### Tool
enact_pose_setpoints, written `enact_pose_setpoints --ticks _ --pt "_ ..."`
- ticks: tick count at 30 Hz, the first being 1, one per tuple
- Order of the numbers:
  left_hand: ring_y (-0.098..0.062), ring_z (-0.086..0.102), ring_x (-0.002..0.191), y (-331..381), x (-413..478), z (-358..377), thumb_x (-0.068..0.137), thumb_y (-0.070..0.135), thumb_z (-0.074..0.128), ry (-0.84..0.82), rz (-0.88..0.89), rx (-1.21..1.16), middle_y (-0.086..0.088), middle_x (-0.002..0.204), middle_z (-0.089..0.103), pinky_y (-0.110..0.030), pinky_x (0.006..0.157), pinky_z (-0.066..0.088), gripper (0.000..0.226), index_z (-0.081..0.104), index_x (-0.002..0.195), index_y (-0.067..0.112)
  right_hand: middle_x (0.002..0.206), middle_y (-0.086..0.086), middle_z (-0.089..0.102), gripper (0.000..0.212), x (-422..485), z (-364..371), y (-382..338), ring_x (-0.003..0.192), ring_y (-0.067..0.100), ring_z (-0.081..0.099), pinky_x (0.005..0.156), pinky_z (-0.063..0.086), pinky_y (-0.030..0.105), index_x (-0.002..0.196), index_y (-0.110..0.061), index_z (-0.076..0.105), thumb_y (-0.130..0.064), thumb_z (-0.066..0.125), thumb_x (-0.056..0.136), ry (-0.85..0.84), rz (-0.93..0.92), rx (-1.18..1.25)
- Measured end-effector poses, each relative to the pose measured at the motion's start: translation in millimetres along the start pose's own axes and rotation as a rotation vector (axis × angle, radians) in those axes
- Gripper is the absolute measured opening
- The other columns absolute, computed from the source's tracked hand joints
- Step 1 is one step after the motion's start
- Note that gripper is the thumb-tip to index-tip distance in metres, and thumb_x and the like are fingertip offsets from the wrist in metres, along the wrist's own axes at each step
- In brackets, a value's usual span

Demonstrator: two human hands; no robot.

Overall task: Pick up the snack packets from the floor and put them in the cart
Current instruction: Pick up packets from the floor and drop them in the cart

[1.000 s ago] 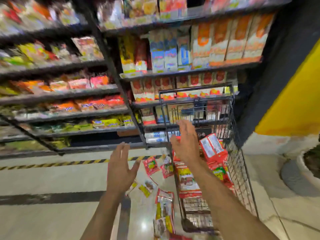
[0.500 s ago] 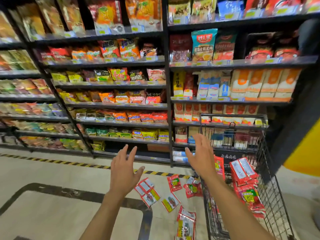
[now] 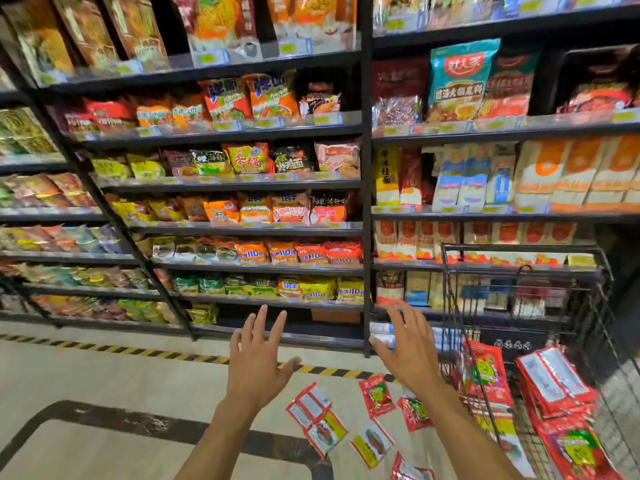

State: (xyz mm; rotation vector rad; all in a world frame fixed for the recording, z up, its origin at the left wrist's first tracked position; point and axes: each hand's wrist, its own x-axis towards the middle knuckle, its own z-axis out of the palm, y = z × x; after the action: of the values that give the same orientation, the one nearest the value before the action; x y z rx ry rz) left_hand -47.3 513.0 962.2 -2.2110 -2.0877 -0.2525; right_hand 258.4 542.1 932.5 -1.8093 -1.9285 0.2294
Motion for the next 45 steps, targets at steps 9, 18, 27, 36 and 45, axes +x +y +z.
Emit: enact_pose_setpoints --ticks 9,18,27,36,45 --pt "-0.040 0.032 0.153 -39 173 68 0.085 0.075 0.061 -0.142 0.082 0.081 -0.012 0.171 0.025 -0.063 0.117 0.035 0.096 0.029 0.164 0.031 0.159 0.005 0.040 0.076 147 76 14 0.148 0.031 0.035 0.117 0.036 0.054 0.156 -0.029 0.040 -0.063 0.060 0.090 -0.094 0.091 -0.131" --pt "-0.041 0.034 0.152 -60 285 179 0.086 0.081 0.046 -0.273 0.196 0.068 -0.013 0.169 0.030 -0.063 0.119 0.031 0.091 0.034 0.162 0.032 0.163 0.014 0.037 0.080 234 161 45 0.149 0.043 0.036 0.118 0.035 0.060 0.156 -0.024 0.040 -0.069 0.052 0.091 -0.197 0.156 -0.181" --pt "-0.045 0.034 0.150 -77 356 399 0.087 0.071 0.045 -0.437 0.368 0.055 -0.017 0.168 0.030 -0.067 0.116 0.030 0.088 0.033 0.162 0.028 0.162 0.018 0.038 0.080 268 329 128 0.147 0.045 0.039 0.113 0.041 0.060 0.156 -0.021 0.041 -0.063 0.046 0.088 -0.336 0.261 -0.267" --pt "-0.045 0.034 0.149 -94 316 679 0.085 0.064 0.061 -0.581 0.498 0.081 -0.018 0.165 0.035 -0.064 0.117 0.026 0.086 0.040 0.159 0.026 0.149 0.024 0.051 0.076 228 575 274 0.130 0.052 0.051 0.108 0.039 0.067 0.146 -0.014 0.045 -0.061 0.044 0.086 -0.456 0.317 -0.283" --pt "-0.042 0.037 0.149 -105 270 952 0.071 0.043 0.088 -0.777 0.602 0.117 -0.018 0.164 0.038 -0.063 0.118 0.026 0.102 0.040 0.159 0.023 0.165 0.019 0.029 0.086 175 799 419 0.152 0.042 0.023 0.122 0.022 0.059 0.160 -0.020 0.029 -0.057 0.063 0.090 -0.592 0.269 -0.339"
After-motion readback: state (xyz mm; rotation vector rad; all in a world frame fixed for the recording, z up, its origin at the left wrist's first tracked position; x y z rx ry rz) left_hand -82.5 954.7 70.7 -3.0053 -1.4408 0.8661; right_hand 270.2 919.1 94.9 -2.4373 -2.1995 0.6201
